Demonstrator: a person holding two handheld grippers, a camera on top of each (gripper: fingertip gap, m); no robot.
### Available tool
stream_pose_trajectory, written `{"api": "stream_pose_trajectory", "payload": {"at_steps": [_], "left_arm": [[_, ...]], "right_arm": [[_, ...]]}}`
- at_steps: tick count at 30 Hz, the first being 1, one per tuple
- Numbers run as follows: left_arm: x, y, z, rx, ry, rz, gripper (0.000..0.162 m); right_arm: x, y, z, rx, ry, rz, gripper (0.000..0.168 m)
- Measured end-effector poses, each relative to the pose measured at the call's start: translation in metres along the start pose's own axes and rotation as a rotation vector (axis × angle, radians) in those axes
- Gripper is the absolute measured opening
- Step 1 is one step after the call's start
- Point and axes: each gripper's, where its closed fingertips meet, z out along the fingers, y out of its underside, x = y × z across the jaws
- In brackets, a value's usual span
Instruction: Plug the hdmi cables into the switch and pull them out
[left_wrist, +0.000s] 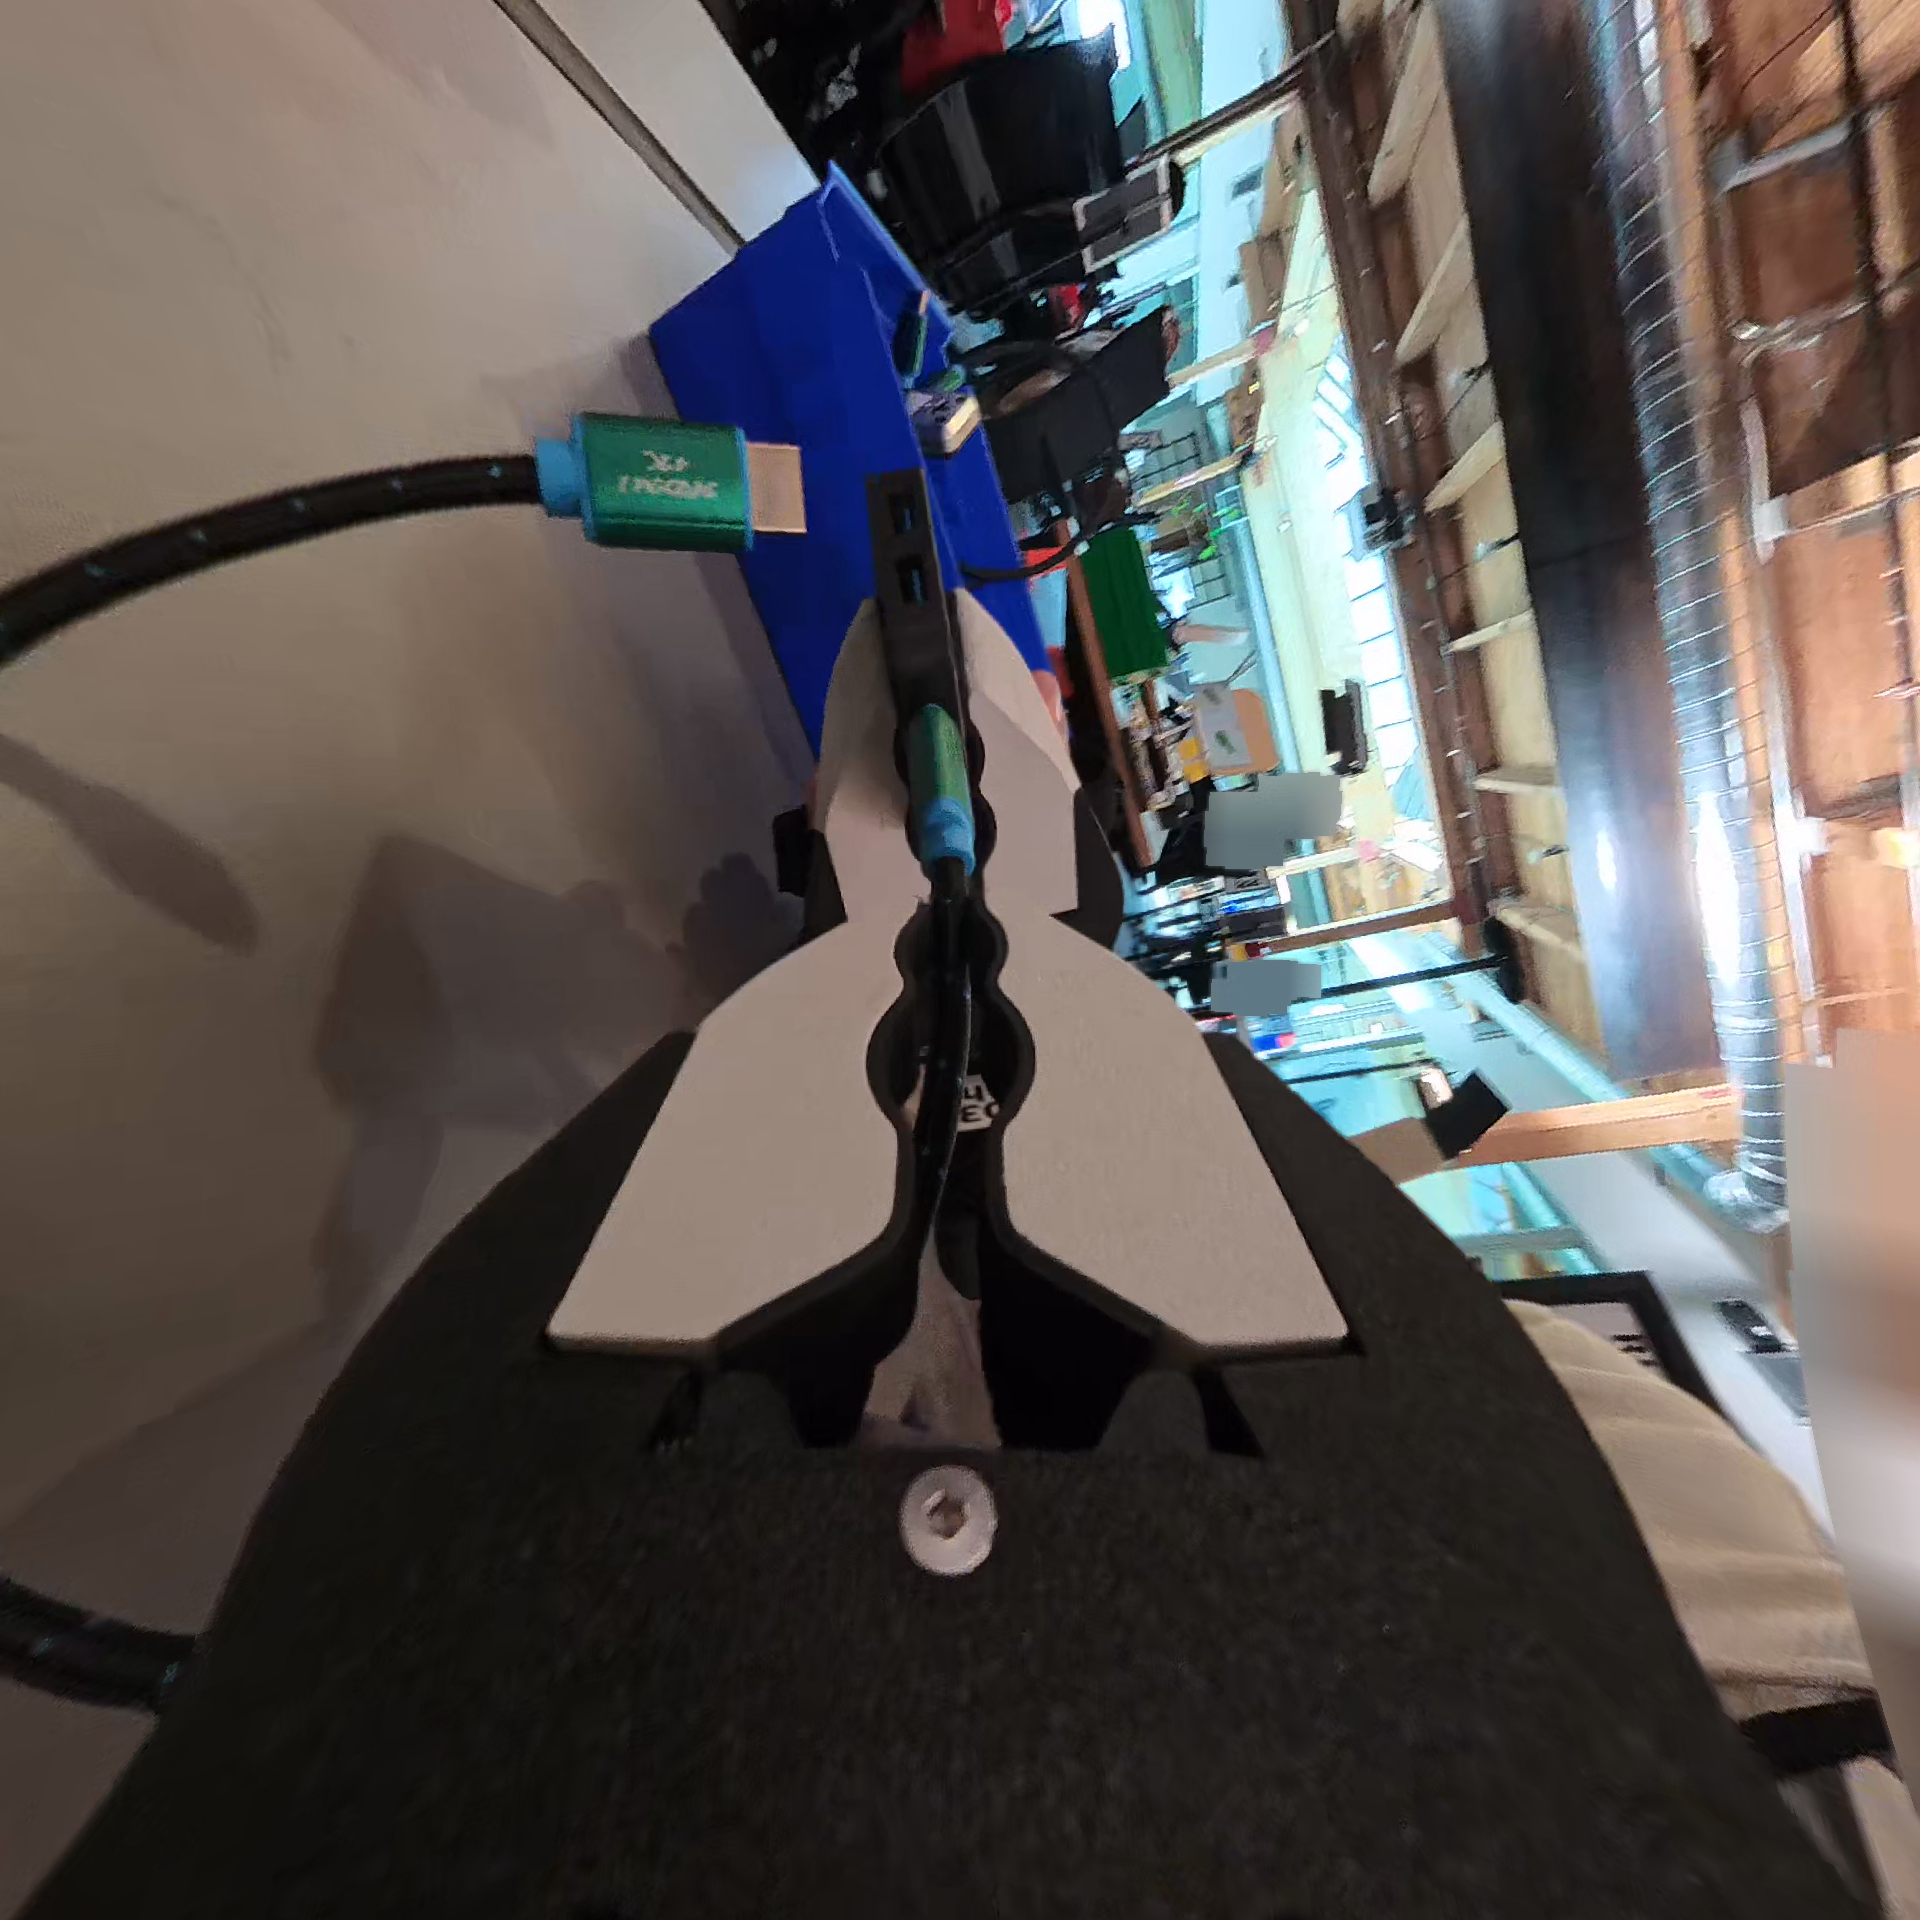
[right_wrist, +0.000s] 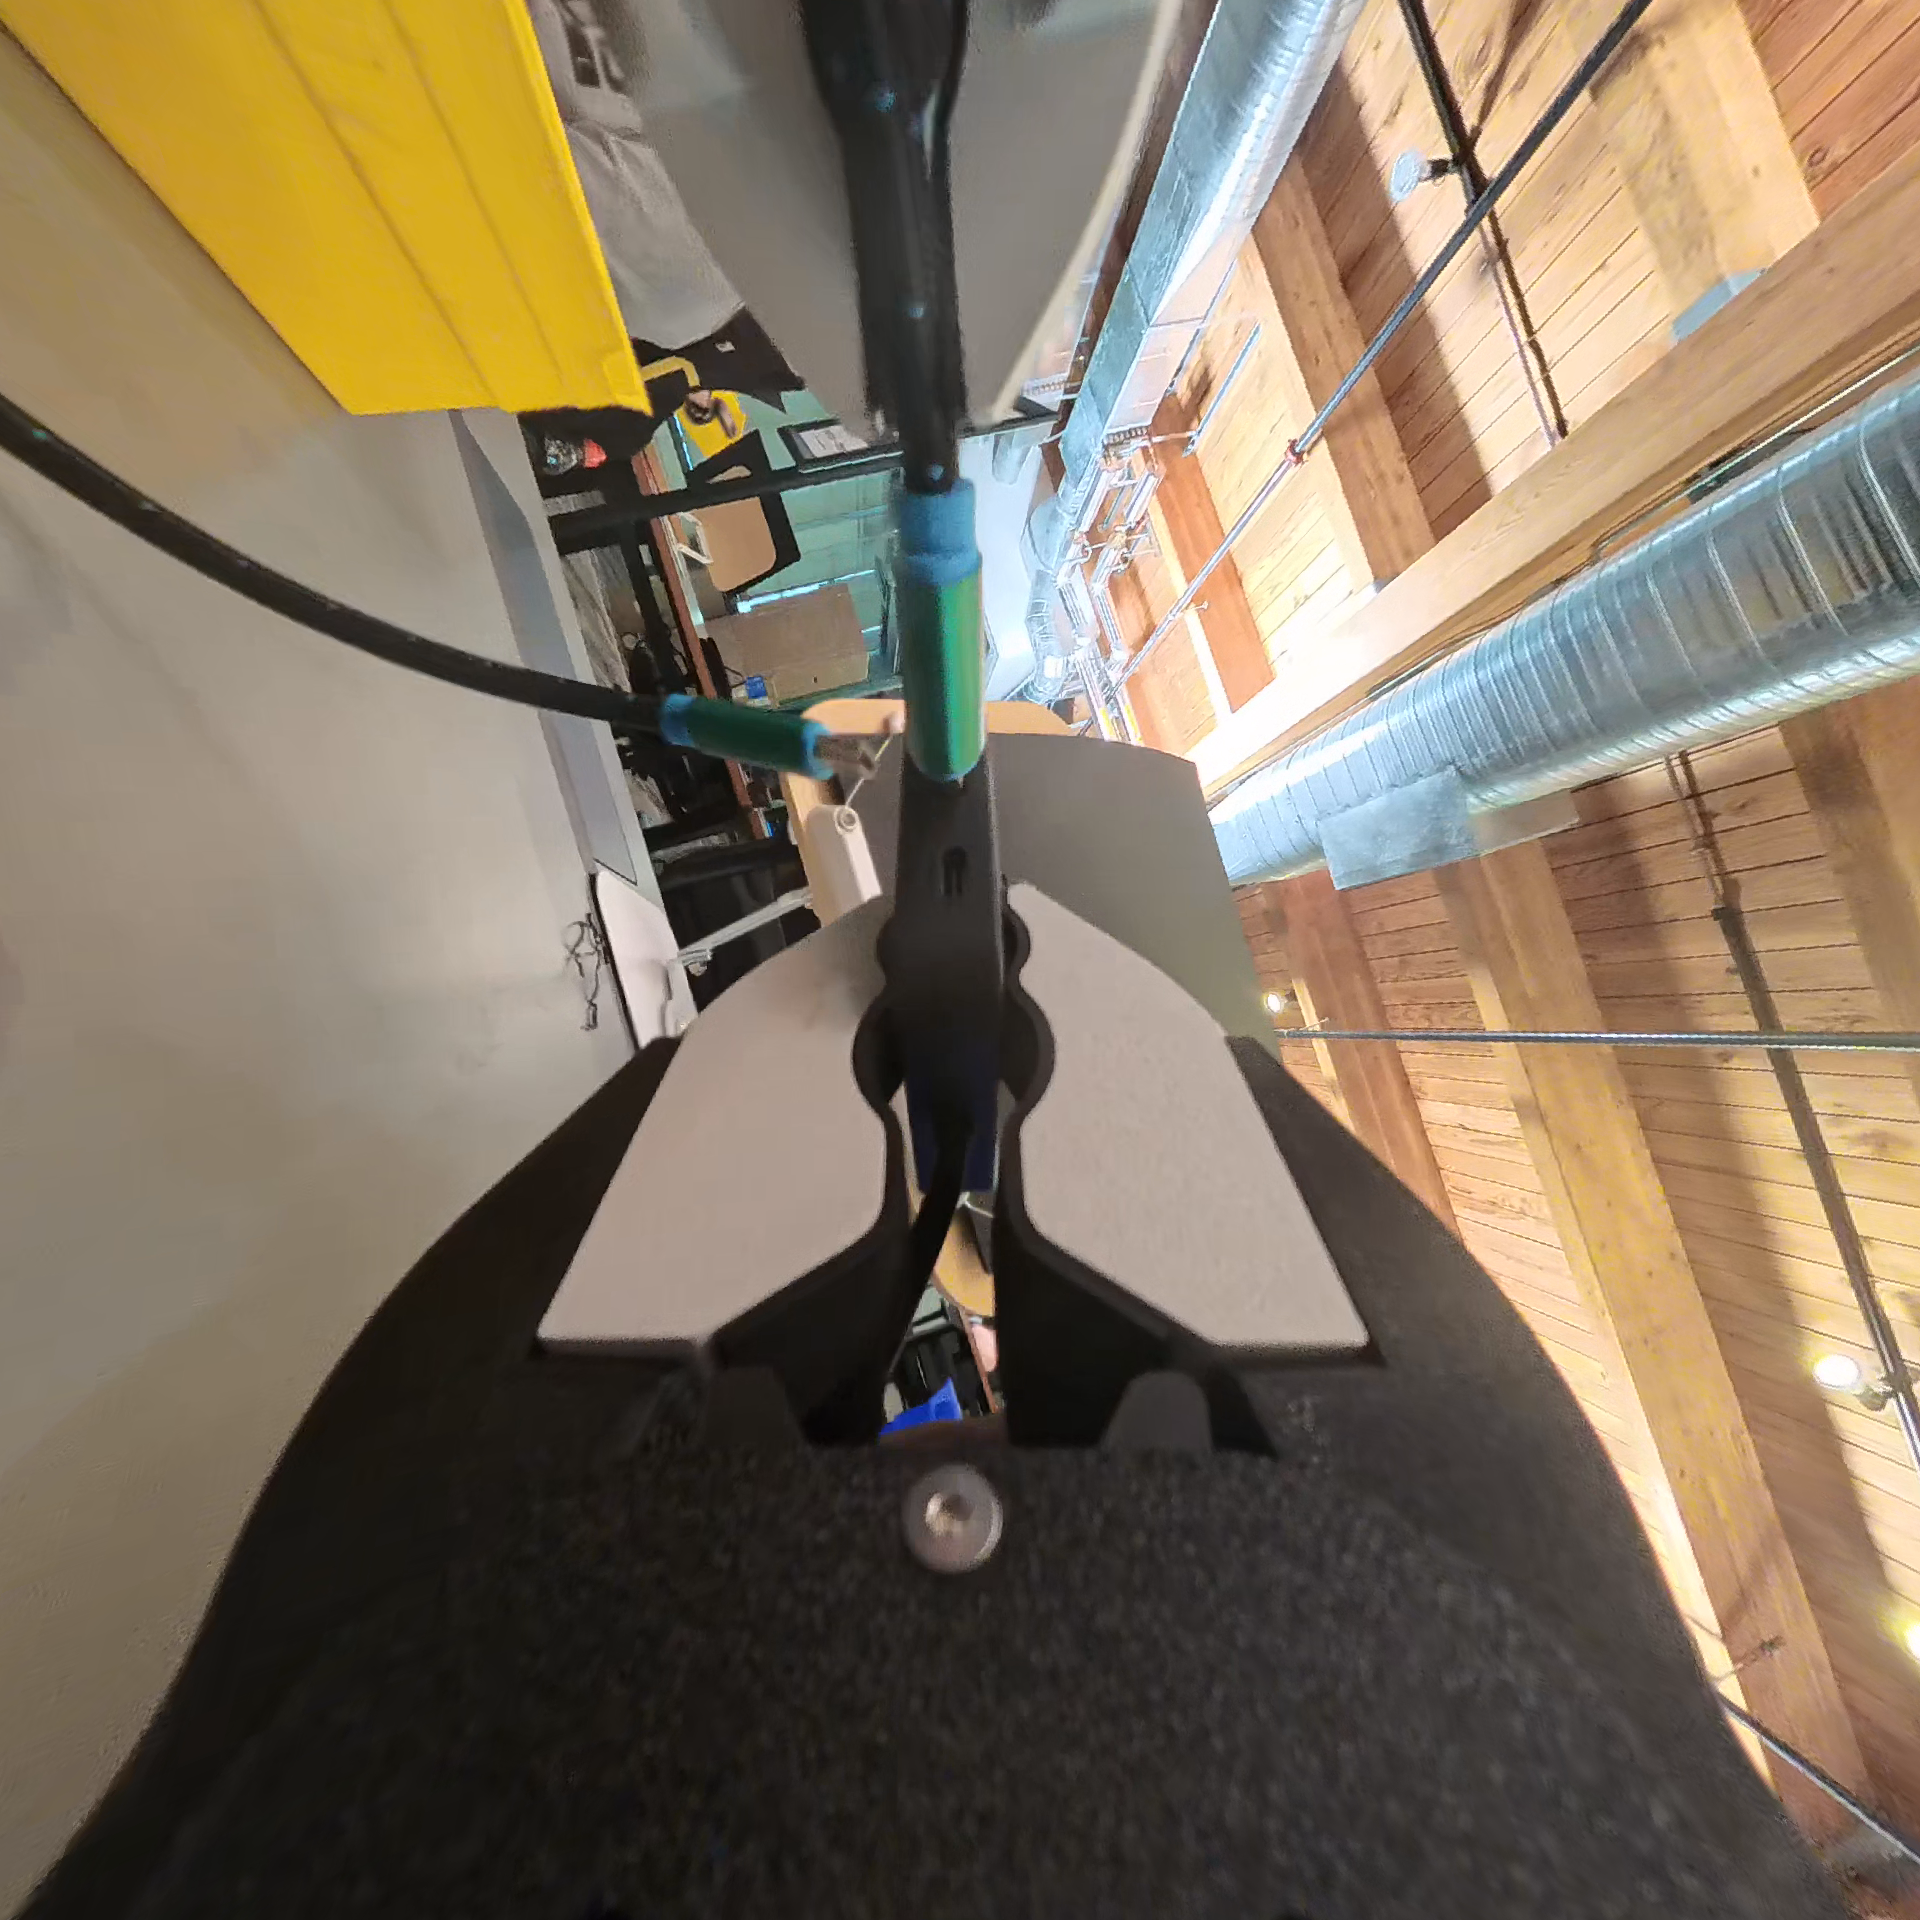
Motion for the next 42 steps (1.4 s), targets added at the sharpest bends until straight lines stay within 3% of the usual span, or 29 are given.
{"api": "stream_pose_trajectory", "payload": {"at_steps": [6,20,23,27,31,34,39,42], "left_arm": [[-0.006,-0.001,-0.004,-0.016,-0.115,0.115,0.005],[0.009,0.0,0.01,-0.018,-0.088,0.224,0.007],[0.037,-0.003,-0.012,0.076,-0.07,0.348,0.024],[0.06,0.023,-0.065,0.234,-0.039,0.531,0.032],[0.008,0.079,-0.1,0.237,-0.202,0.643,0.032],[-0.031,0.106,-0.117,0.213,-0.325,0.61,0.03],[-0.015,0.107,-0.129,0.25,-0.231,0.555,0.03],[-0.018,0.11,-0.128,0.225,-0.252,0.564,0.029]], "right_arm": [[-0.007,-0.007,0.001,-0.016,-0.027,-0.001,0.011],[-0.001,0.0,0.008,-0.032,-0.04,0.071,0.013],[0.003,0.008,0.01,-0.061,-0.067,0.07,0.013],[0.024,0.038,0.01,-0.189,-0.097,0.099,0.013],[0.09,0.078,0.012,-0.308,-0.054,0.175,0.013],[0.155,0.12,0.014,-0.403,-0.036,0.23,0.013],[0.251,0.209,0.002,-0.645,-0.109,0.168,0.014],[0.271,0.267,-0.018,-0.851,-0.28,0.043,0.014]]}}
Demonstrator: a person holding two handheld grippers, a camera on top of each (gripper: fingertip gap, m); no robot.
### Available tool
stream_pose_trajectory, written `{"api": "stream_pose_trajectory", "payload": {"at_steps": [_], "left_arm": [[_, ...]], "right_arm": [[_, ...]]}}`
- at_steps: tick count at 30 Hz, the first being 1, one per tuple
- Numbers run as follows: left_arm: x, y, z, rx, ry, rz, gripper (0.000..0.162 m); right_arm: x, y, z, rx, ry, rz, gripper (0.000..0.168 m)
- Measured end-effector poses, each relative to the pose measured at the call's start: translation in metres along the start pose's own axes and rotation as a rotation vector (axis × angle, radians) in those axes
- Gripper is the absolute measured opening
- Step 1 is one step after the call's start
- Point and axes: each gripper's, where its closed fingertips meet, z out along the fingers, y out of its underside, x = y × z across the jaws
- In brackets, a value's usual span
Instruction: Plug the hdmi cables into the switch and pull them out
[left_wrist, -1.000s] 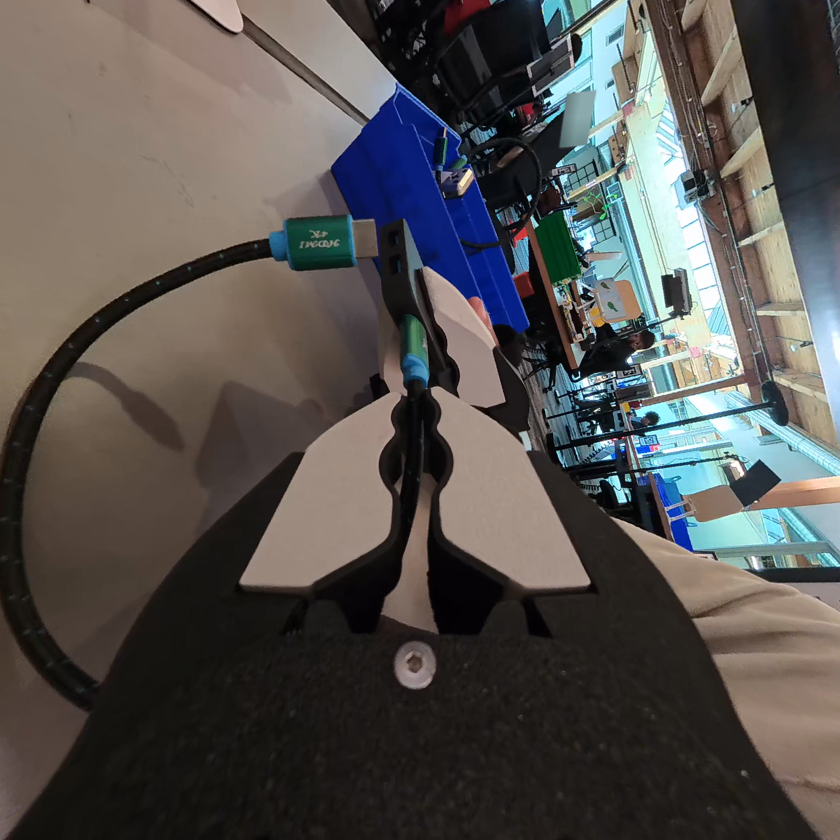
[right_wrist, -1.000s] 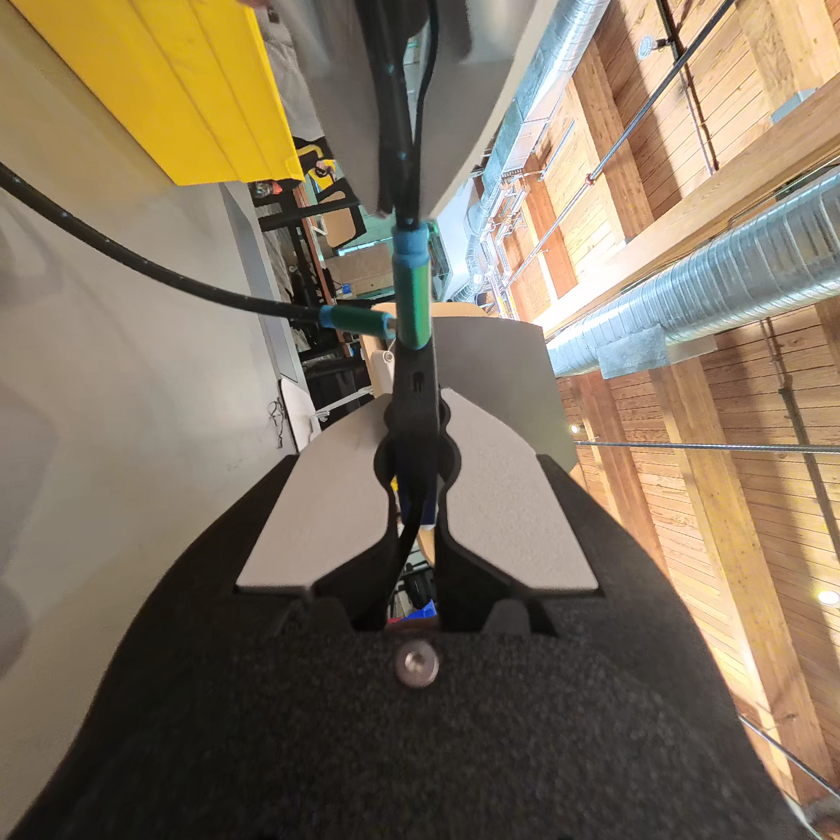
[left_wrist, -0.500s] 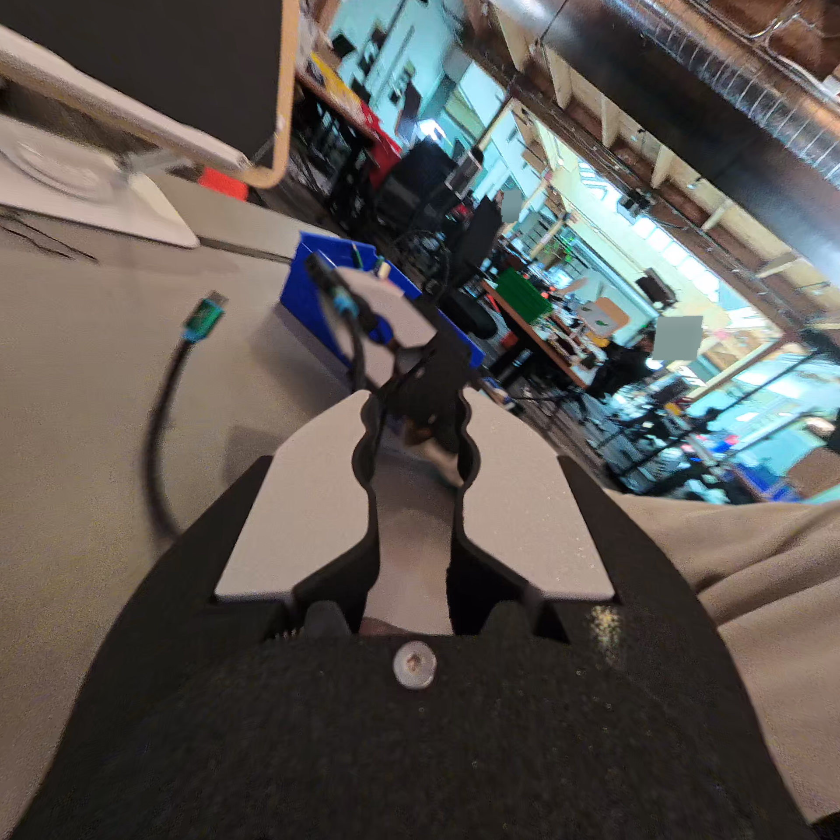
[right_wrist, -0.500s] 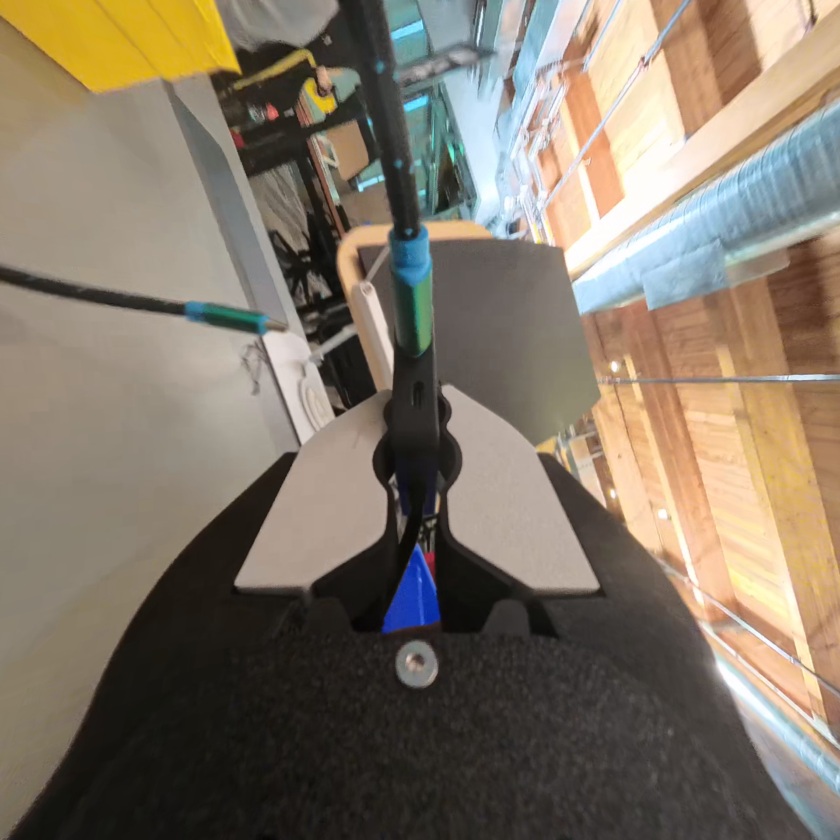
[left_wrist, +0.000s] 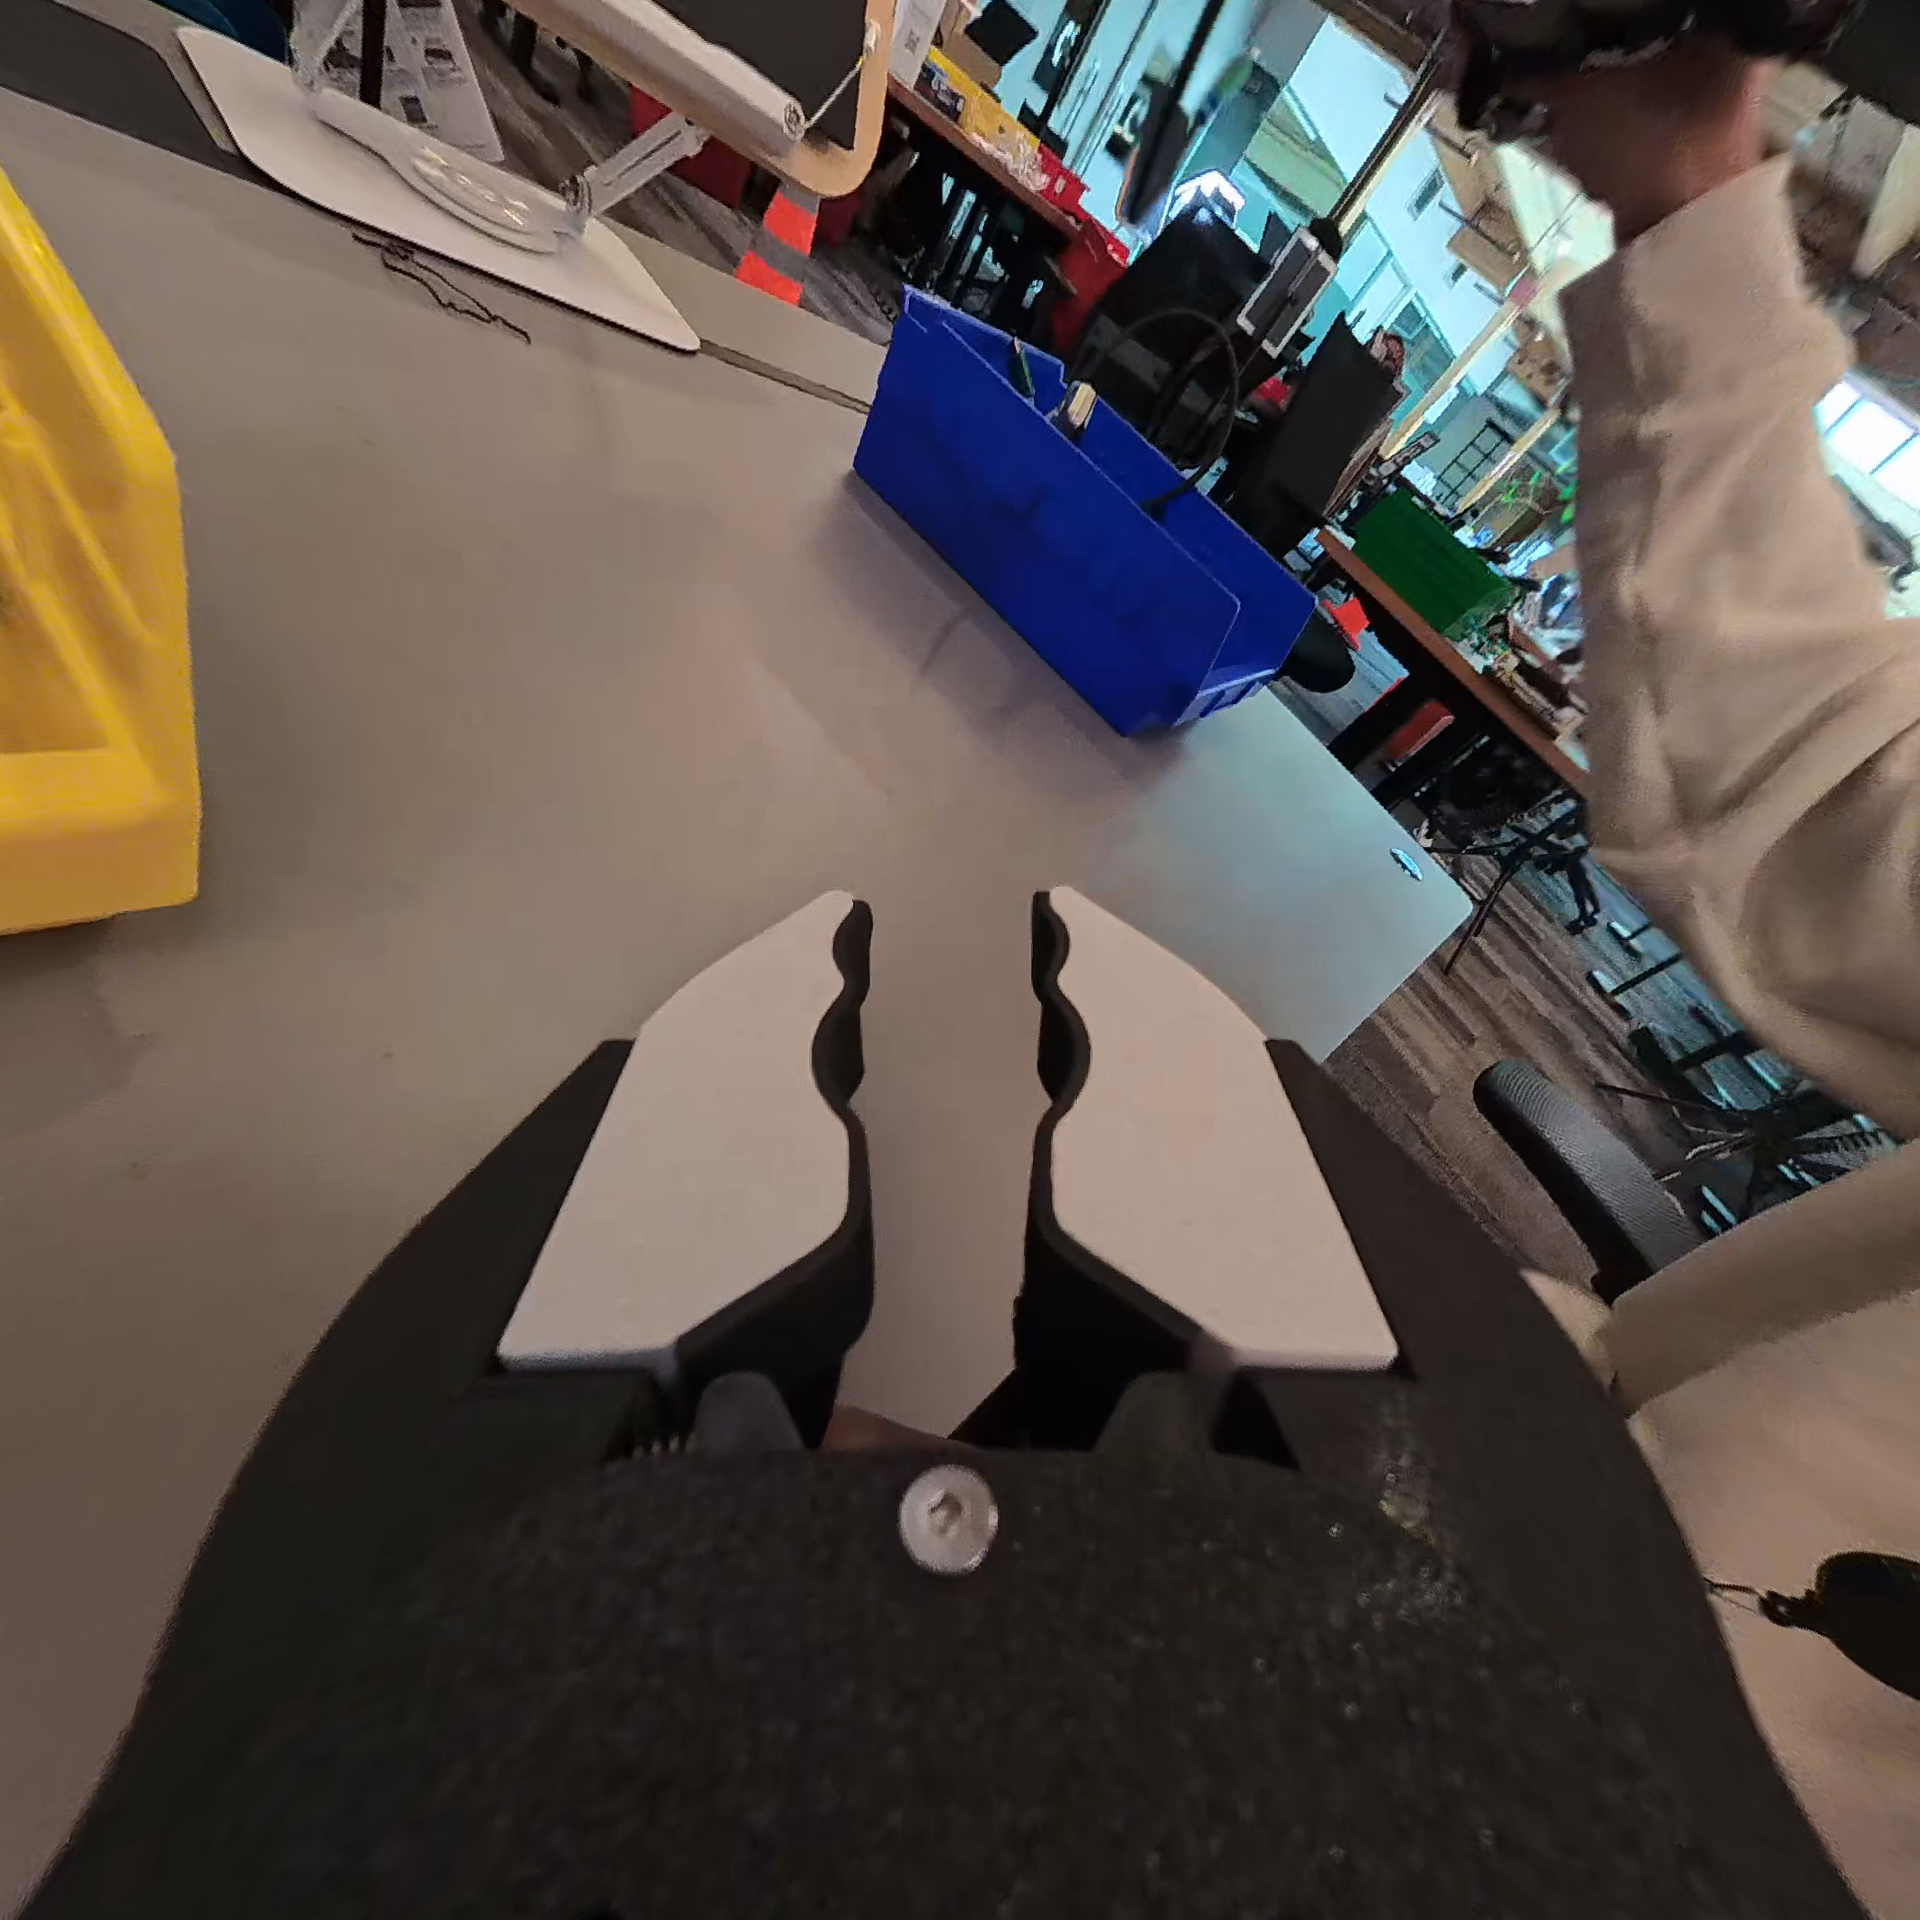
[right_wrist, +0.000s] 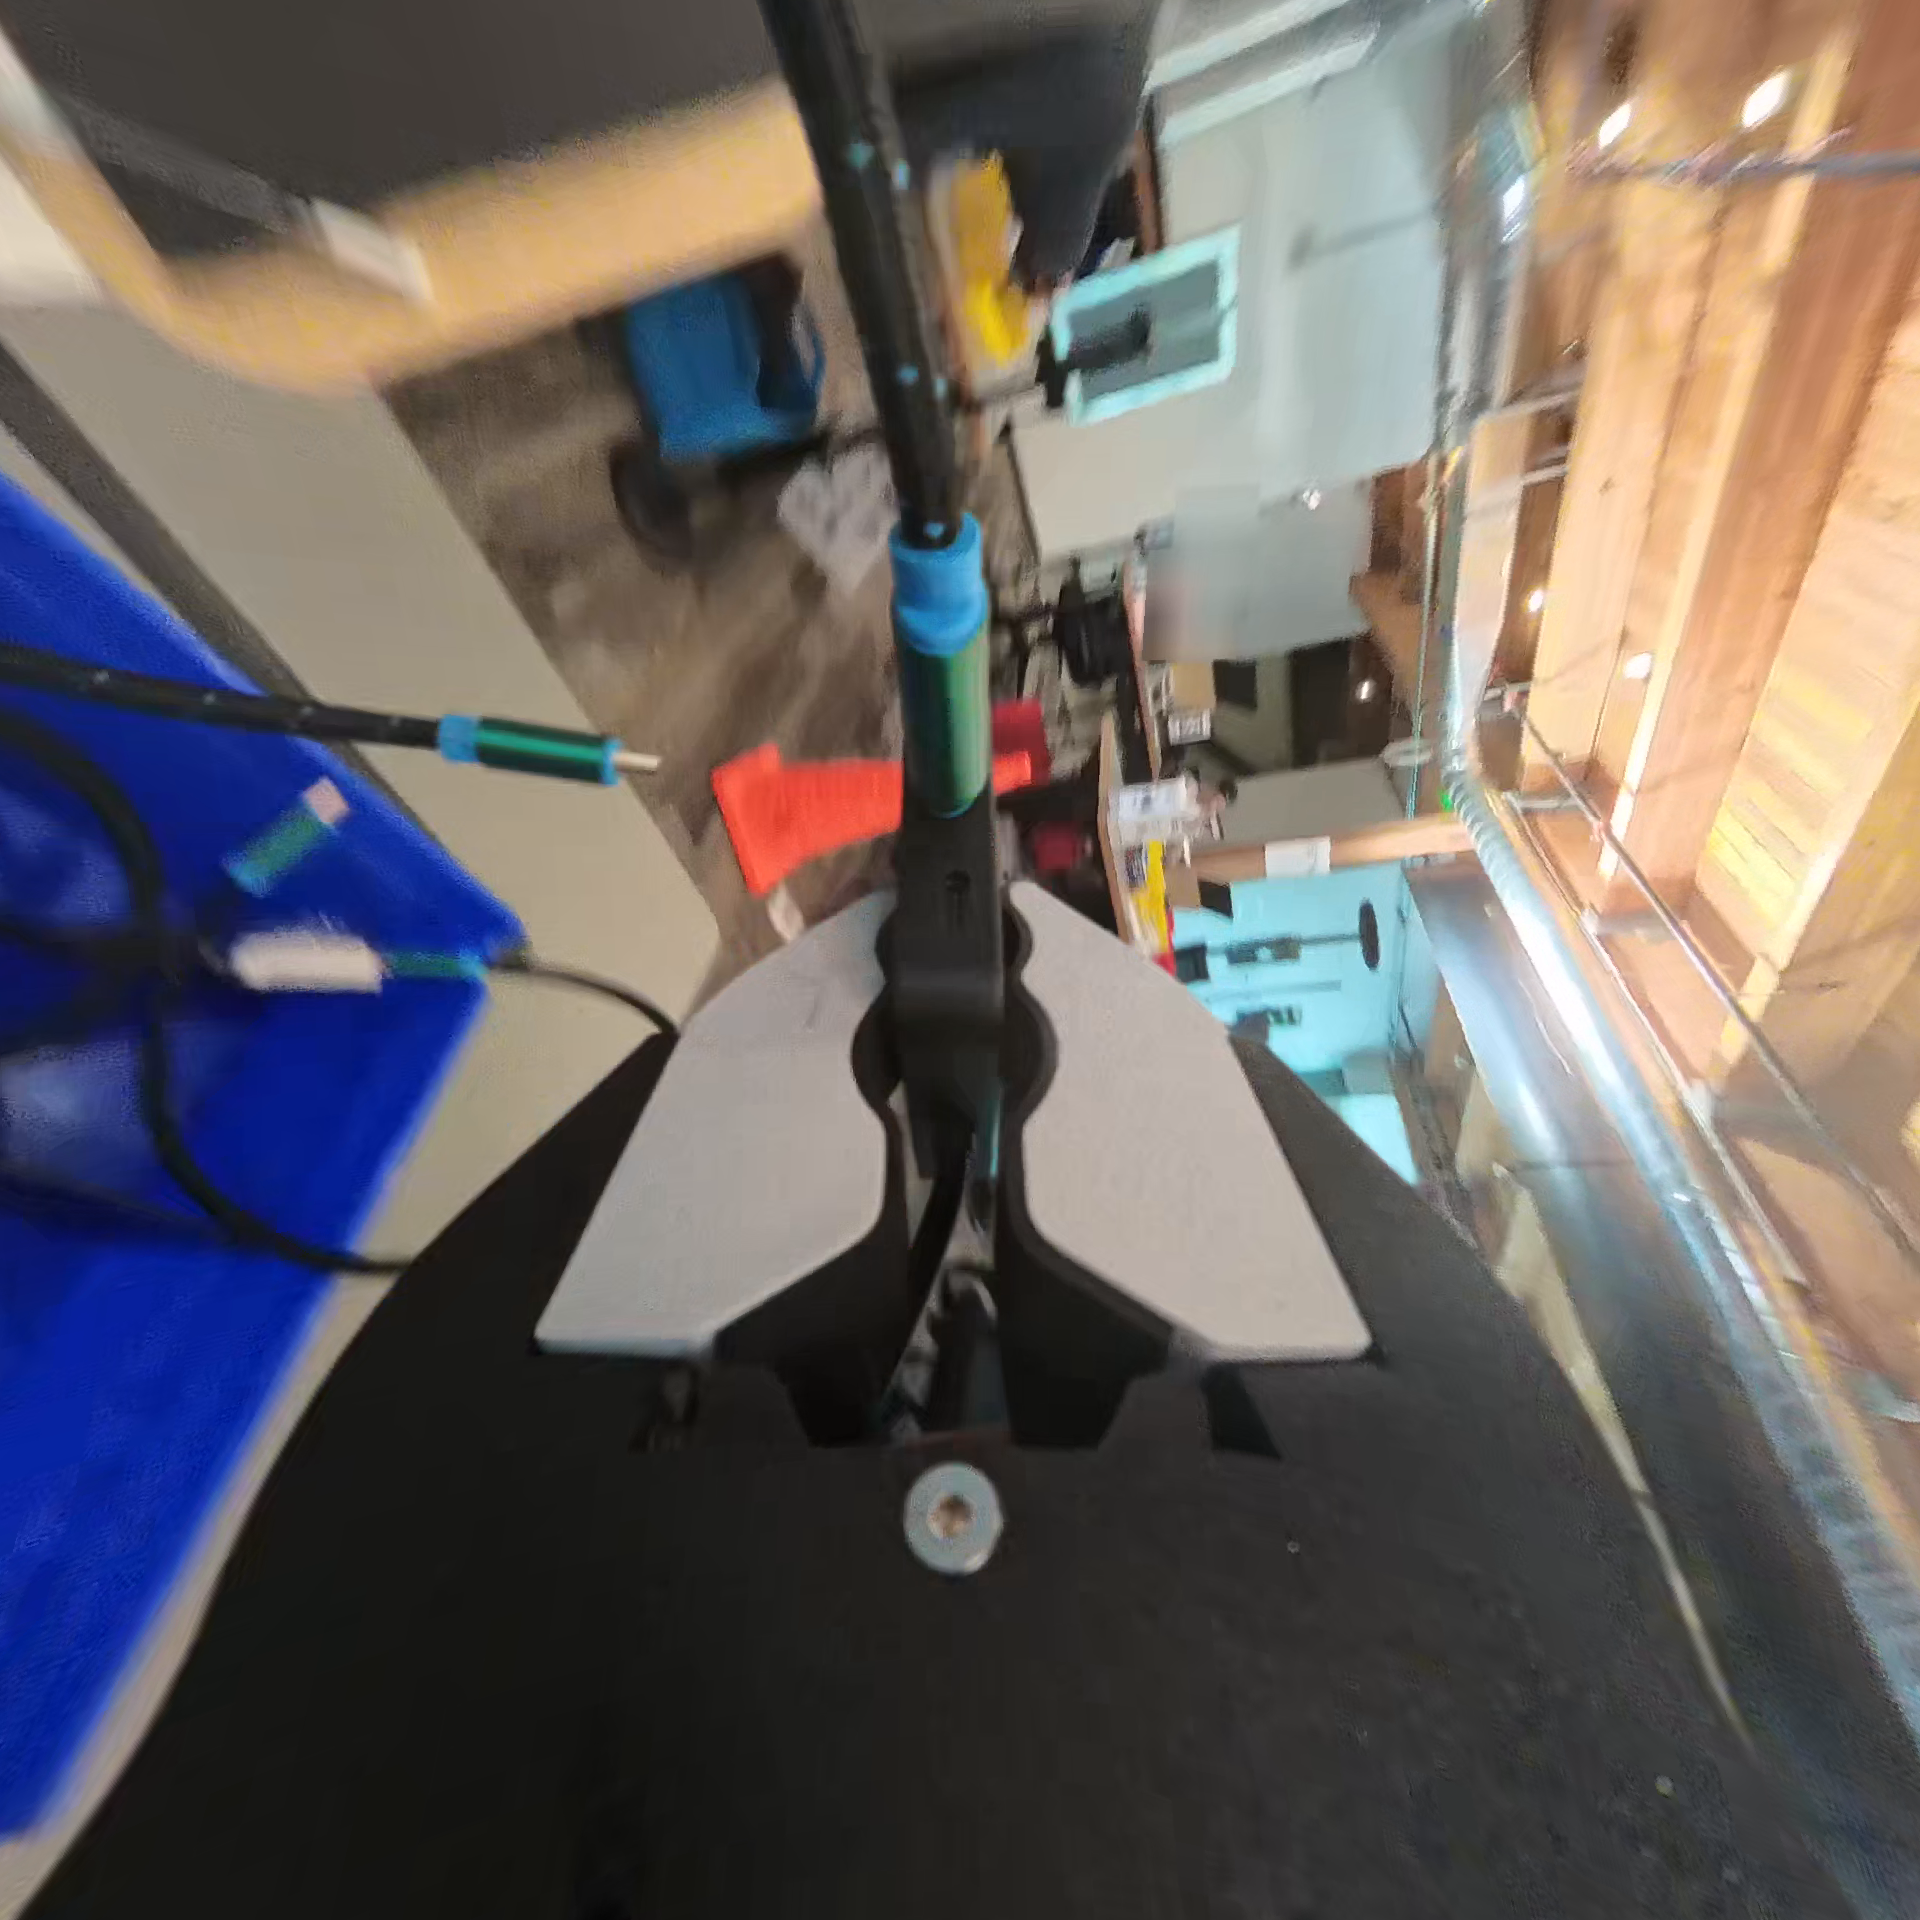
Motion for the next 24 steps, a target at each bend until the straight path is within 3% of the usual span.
{"api": "stream_pose_trajectory", "payload": {"at_steps": [5,11,14,16,19,24], "left_arm": [[0.01,0.012,0.01,-0.059,0.044,-0.028,0.029],[0.009,0.023,0.02,-0.124,0.015,0.028,0.029],[0.006,0.024,0.019,-0.124,0.01,0.017,0.029],[0.003,0.024,0.018,-0.129,0.012,0.001,0.029],[-0.002,0.024,0.016,-0.129,0.013,-0.024,0.029],[-0.002,0.026,0.018,-0.144,0.041,-0.059,0.029]], "right_arm": [[-0.02,0.065,0.042,-0.278,-0.215,-0.253,0.014],[-0.16,0.078,0.086,-0.419,-0.662,-0.483,0.014],[-0.222,0.075,0.088,-0.485,-0.914,-0.464,0.014],[-0.233,0.066,0.083,-0.537,-1.036,-0.457,0.014],[-0.259,0.036,0.053,-0.497,-1.381,-0.328,0.014],[-0.286,0.018,0.081,-0.476,-1.476,-0.142,0.015]]}}
